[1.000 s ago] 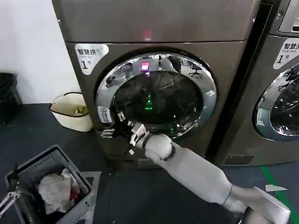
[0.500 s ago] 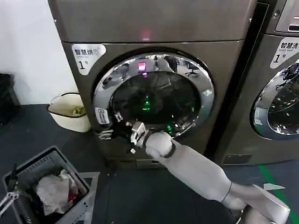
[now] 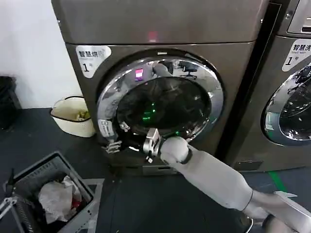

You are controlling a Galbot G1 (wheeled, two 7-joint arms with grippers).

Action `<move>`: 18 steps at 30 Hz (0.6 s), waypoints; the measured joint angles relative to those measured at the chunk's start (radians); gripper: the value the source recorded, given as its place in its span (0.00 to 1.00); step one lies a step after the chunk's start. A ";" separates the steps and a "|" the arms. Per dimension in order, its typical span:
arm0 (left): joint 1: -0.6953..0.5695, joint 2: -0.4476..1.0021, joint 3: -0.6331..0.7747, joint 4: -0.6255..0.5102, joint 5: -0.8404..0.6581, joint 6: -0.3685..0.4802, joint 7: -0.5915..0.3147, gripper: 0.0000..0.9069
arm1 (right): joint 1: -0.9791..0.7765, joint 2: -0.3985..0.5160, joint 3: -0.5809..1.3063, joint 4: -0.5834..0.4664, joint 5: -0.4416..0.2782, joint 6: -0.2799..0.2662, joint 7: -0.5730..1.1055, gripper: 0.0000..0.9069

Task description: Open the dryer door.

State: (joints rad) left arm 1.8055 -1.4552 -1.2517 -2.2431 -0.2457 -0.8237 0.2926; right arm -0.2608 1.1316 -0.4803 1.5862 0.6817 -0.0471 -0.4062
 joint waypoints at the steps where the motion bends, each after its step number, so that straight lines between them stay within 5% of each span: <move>1: -0.001 0.002 -0.001 0.003 0.000 0.000 0.000 1.00 | 0.000 -0.006 0.000 0.004 0.004 0.002 -0.013 1.00; 18: -0.062 0.103 -0.035 0.069 -0.019 0.052 0.025 1.00 | -0.051 -0.121 0.012 0.130 0.032 0.013 -0.123 1.00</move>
State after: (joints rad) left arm 1.7430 -1.3523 -1.2868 -2.1743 -0.2643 -0.7715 0.3176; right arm -0.3117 1.0108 -0.4679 1.7159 0.7142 -0.0340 -0.5287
